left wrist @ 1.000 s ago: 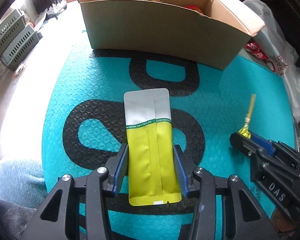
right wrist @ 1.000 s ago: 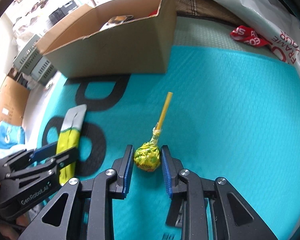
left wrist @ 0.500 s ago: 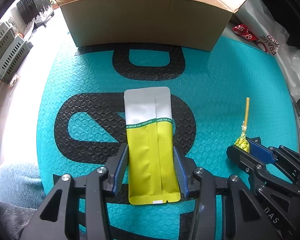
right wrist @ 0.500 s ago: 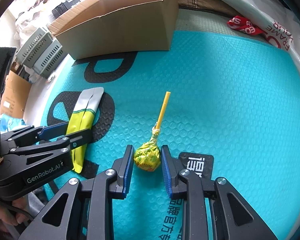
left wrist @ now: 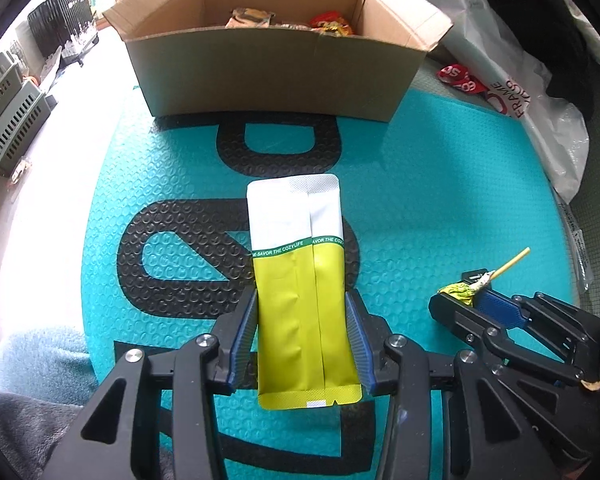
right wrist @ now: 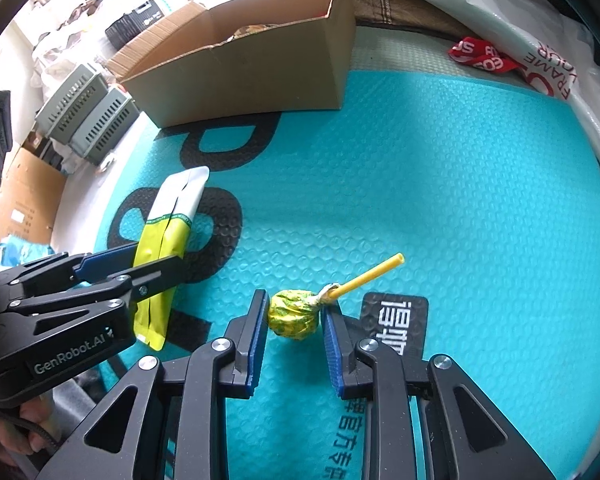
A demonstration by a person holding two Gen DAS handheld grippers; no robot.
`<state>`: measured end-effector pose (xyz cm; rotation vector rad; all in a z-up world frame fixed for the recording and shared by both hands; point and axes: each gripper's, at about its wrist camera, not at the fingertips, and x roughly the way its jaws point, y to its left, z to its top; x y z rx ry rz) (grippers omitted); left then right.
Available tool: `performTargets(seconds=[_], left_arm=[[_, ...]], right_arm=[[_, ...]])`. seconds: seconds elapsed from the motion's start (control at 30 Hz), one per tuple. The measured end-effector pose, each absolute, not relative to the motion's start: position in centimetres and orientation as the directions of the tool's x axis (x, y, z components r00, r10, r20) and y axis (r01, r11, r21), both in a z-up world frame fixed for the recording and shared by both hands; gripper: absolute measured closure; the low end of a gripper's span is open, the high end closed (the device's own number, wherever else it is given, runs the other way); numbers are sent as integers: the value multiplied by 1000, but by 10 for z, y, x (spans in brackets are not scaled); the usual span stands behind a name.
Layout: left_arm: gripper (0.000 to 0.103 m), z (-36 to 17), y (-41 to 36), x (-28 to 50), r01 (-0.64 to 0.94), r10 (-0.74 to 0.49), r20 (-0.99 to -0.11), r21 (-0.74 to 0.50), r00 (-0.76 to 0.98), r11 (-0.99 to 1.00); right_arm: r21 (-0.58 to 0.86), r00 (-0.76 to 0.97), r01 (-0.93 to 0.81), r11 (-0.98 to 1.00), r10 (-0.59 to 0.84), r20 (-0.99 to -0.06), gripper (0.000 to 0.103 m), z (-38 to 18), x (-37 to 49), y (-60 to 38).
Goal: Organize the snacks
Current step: 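Carry the pouch and lollipop over the box with both tools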
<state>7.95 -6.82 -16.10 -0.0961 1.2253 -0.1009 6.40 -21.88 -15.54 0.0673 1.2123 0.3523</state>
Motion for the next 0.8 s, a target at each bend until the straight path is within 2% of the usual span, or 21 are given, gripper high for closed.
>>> performTargets(seconds=[0.43, 0.57, 0.8], left_arm=[[61, -96, -49, 47, 46, -162, -889, -158, 428, 986], [61, -64, -43, 45, 49, -174, -854, -172, 491, 984], [61, -4, -32, 52, 57, -169, -775, -170, 609, 984]], right_arm=[[258, 351, -263, 930, 341, -872, 77, -102, 48, -207], [290, 370, -266, 919, 375, -850, 77, -82, 46, -204], [263, 455, -298, 918, 379, -806, 77, -33, 52, -198]])
